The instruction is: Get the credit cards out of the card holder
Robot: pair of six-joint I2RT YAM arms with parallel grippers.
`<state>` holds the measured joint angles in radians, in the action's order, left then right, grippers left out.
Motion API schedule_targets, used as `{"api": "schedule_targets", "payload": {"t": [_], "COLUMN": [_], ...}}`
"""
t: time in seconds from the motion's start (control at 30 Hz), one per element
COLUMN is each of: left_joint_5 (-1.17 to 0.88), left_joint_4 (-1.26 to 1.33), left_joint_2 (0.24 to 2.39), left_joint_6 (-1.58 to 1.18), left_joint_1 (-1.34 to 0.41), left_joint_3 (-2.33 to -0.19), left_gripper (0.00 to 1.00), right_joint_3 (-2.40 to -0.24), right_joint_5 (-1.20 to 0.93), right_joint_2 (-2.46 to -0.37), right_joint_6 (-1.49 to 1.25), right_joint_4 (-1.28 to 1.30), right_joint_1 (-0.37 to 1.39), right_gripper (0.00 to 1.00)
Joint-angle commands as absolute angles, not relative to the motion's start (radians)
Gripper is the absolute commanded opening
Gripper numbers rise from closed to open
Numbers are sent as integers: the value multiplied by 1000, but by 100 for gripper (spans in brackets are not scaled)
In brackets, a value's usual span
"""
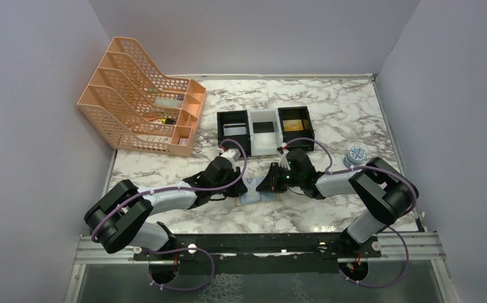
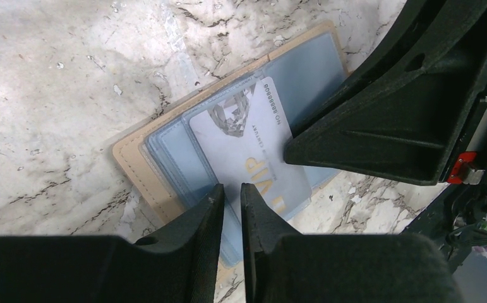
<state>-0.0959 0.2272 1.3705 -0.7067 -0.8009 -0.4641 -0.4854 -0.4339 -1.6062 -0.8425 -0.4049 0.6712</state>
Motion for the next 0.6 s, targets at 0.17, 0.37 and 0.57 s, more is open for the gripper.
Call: {"api": "schedule_targets", "payload": {"t": [0.17, 0.37, 0.57], "left_joint_5": [-25, -21, -22], "left_joint_4": [126, 117, 112], "left_joint_2": [1359, 1366, 1368], "left_joint_6": [-687, -680, -675], "left_joint_1": [-803, -804, -804], "left_joint_3": [-446, -452, -454], "left_gripper": [18, 18, 17], "right_joint_3": [-441, -444, -434], "right_joint_5": [-395, -447, -463], "right_joint_2": [-1583, -1588, -1570], "right_joint_6": [-877, -834, -839], "right_joint_4": [-473, -442, -448], "right_joint_1": [669, 661, 649], "right_gripper": [8, 9, 10]}}
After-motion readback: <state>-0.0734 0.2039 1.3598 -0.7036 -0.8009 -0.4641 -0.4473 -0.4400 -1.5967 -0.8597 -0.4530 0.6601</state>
